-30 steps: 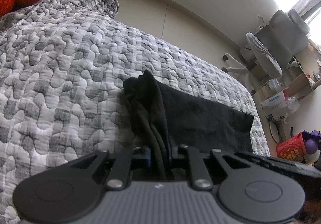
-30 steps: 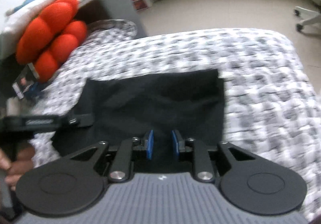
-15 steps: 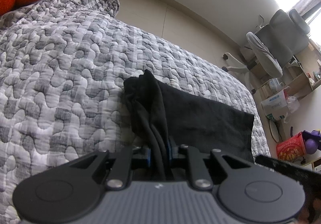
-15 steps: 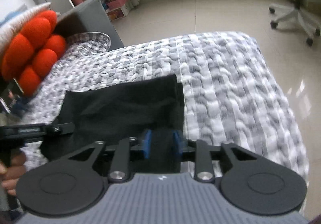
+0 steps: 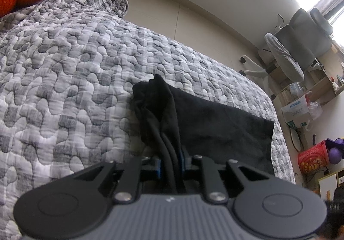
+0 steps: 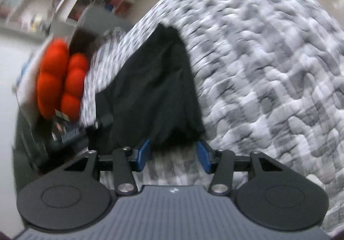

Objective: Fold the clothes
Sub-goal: 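Grasp the folded black shirt with the right gripper while the left gripper holds it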

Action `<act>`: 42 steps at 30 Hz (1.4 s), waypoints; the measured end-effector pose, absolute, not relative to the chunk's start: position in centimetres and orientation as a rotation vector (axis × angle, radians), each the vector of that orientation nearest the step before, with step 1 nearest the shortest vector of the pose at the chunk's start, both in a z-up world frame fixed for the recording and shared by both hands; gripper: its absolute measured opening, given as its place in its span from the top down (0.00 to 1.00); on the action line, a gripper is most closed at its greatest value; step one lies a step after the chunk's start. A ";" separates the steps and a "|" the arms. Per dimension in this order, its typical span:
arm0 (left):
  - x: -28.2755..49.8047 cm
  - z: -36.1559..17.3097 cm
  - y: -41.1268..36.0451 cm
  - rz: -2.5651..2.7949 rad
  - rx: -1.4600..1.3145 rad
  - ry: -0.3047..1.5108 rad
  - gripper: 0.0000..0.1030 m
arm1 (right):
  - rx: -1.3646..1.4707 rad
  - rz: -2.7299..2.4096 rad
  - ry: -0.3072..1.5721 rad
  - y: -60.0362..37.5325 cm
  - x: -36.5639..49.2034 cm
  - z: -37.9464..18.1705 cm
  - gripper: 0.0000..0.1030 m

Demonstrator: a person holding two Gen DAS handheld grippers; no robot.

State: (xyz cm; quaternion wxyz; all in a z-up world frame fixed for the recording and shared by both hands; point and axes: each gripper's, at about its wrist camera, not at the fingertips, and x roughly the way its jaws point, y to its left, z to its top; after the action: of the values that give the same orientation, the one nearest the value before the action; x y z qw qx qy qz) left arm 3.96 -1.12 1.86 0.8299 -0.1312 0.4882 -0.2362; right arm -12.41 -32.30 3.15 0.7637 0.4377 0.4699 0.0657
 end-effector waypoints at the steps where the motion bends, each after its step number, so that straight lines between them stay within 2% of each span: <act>1: 4.0 1.8 -1.1 -0.501 -0.278 1.036 0.84 | 0.985 0.137 1.011 -32.7 -12.4 2.9 0.49; 36: 3.9 1.8 -1.1 -0.499 -0.283 1.036 0.84 | 0.842 0.171 0.851 -31.2 -7.3 3.2 0.48; 38: 3.8 1.8 -1.0 -0.499 -0.285 1.035 0.84 | 0.838 0.163 0.846 -31.1 -7.2 3.2 0.52; 42: 3.8 1.8 -1.0 -0.496 -0.290 1.035 0.84 | 0.800 0.133 0.845 -30.8 -7.1 3.2 0.68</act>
State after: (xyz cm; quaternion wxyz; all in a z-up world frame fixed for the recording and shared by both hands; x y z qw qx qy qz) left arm 3.76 -0.98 1.83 0.8299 -0.1365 0.4877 -0.2340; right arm -7.07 -30.76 3.18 0.8334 0.3775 0.3987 0.0628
